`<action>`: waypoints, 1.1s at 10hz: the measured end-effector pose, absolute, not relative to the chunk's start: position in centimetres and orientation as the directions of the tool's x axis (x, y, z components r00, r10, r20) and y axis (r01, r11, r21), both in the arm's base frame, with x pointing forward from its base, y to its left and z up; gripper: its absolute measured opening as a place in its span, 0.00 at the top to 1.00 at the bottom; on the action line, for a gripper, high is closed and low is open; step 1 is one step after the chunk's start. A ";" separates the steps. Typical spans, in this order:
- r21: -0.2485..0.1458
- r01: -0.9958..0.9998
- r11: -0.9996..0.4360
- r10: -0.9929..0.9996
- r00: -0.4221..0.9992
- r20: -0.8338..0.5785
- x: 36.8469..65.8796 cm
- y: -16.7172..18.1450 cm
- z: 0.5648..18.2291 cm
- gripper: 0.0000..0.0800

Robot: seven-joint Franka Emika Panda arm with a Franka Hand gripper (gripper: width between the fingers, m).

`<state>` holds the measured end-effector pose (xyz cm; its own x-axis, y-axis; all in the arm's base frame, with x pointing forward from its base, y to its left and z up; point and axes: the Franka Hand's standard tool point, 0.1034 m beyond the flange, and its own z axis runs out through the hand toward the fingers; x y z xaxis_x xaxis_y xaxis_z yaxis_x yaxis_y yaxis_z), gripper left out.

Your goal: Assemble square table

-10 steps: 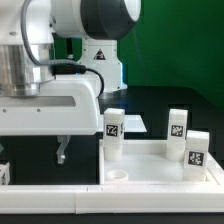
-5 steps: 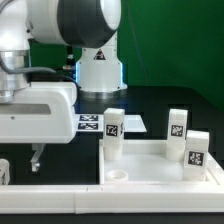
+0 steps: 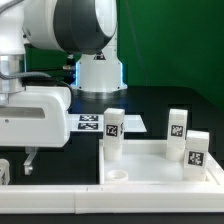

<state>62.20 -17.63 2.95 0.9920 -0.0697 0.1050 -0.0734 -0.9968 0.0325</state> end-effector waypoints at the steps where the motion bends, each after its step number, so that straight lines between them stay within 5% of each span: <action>1: 0.042 -0.074 -0.996 -0.068 0.991 0.118 62.2 -17.5 2.9 0.19; 5: 0.103 -0.063 -0.993 -0.041 0.979 0.198 61.9 -16.4 2.5 0.19; 11: 0.084 -0.079 -0.993 -0.061 0.978 0.201 62.1 -14.0 2.3 0.19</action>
Offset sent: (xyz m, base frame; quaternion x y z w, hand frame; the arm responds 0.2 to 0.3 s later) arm -0.0213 0.0304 -0.0104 0.0006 0.0360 0.0056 0.9993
